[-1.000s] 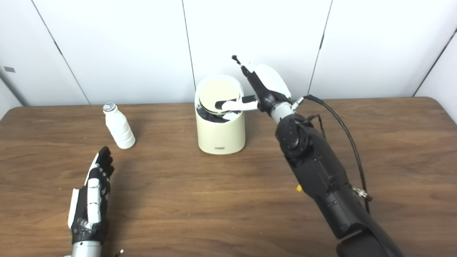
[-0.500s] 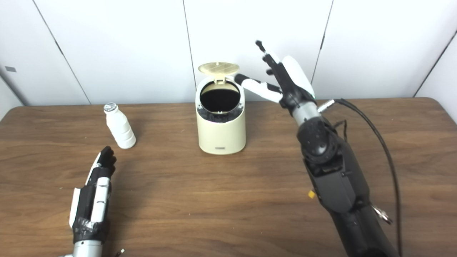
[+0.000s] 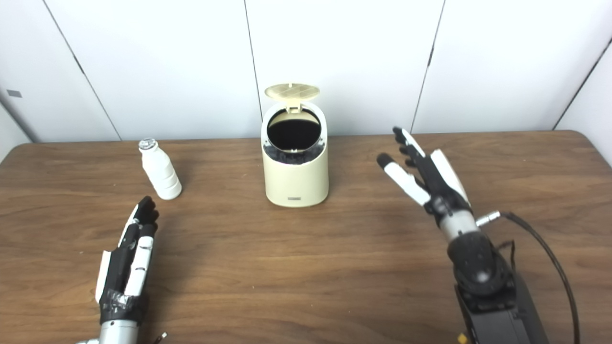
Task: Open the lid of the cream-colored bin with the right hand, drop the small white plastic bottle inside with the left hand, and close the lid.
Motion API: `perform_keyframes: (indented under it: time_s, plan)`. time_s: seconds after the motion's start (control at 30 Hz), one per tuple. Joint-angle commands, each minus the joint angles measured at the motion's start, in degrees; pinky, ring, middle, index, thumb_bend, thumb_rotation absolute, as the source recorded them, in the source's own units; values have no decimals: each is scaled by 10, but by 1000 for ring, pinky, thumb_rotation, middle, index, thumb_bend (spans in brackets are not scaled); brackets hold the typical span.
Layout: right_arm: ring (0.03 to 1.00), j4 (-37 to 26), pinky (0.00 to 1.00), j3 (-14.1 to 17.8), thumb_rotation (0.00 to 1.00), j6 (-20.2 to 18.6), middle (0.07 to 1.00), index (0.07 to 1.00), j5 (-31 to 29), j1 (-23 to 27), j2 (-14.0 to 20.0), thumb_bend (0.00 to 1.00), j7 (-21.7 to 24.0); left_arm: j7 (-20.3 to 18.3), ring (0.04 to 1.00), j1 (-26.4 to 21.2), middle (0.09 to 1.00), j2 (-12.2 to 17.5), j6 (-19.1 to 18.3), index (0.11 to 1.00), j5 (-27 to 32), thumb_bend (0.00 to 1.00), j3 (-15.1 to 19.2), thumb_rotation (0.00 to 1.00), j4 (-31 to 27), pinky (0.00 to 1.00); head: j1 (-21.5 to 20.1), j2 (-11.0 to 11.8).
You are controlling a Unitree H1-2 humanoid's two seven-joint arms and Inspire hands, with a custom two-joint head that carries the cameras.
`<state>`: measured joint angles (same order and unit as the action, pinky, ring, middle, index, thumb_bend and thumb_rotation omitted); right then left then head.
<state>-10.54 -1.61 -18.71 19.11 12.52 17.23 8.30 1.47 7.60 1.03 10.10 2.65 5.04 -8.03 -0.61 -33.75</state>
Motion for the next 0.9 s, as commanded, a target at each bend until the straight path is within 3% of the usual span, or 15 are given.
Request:
perform_keyframes:
  time_s: [0.0,0.13,0.33,0.6,0.73,0.87]
  plan:
    - [934,-27,923,19,1000,14,944,945,-26,4,1,658,-4,-1,974,8,974,3,6,966,-4,315,-1,688,27,997,0,0]
    - [977,-33,987,51,1000,20,974,964,-118,-21,-23,653,10,-1,971,8,971,4,4,964,-2,330,0,696,24,992,-2,-4]
    - [984,-18,994,96,974,40,977,982,-218,-63,-65,689,3,-3,973,10,970,6,1,964,2,339,0,690,20,990,1,-5]
    - [999,30,1000,139,998,125,996,992,-325,-93,-112,625,9,-3,972,10,964,11,-1,961,-4,357,0,679,19,990,-1,-9]
    - [1000,68,1000,141,1000,178,1000,999,-340,-96,-113,634,15,-5,970,8,961,16,-3,953,-3,361,1,683,21,980,0,-12]
    - [1000,84,1000,139,1000,208,1000,992,-350,-99,-114,628,17,-10,974,9,966,16,-5,955,15,377,3,655,18,987,13,-11]
